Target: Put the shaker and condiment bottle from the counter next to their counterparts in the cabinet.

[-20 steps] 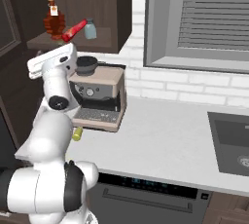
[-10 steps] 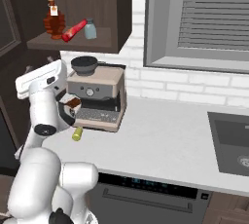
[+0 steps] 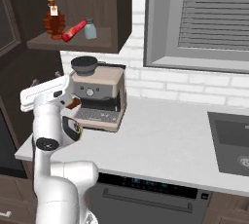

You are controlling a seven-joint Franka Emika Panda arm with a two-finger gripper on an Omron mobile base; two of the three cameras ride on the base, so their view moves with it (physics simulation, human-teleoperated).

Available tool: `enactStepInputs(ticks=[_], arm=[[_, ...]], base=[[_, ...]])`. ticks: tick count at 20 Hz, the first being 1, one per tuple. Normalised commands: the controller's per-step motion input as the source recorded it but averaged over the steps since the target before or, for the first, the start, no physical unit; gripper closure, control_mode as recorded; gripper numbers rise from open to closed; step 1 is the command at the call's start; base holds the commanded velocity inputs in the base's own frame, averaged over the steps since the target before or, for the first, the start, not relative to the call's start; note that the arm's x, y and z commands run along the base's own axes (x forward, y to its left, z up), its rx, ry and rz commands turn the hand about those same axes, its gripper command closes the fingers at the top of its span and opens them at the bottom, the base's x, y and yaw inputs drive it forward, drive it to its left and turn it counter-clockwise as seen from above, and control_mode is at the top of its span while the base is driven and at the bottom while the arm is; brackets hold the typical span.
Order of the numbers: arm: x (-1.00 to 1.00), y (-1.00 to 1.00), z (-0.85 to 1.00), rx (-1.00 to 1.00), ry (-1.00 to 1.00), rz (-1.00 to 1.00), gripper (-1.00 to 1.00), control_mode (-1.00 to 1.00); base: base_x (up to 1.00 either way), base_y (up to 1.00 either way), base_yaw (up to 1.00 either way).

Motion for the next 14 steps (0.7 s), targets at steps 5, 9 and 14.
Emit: enactStepInputs(ticks=[5, 9, 14], arm=[[-0.67, -0.19, -0.63, -0.06, 0.04, 0.06, -1.0, -1.0], [-0.66, -0.12, -0.84, -0.1, 0.2, 0.12, -1.0, -1.0], [-0.59, -0.14, -0.84, -0.08, 0.34, 0.11, -1.0, -1.0]], base=[[0.0, 0.0, 0.0], [0.0, 0.0, 0.0], [0.0, 0.0, 0.0]])
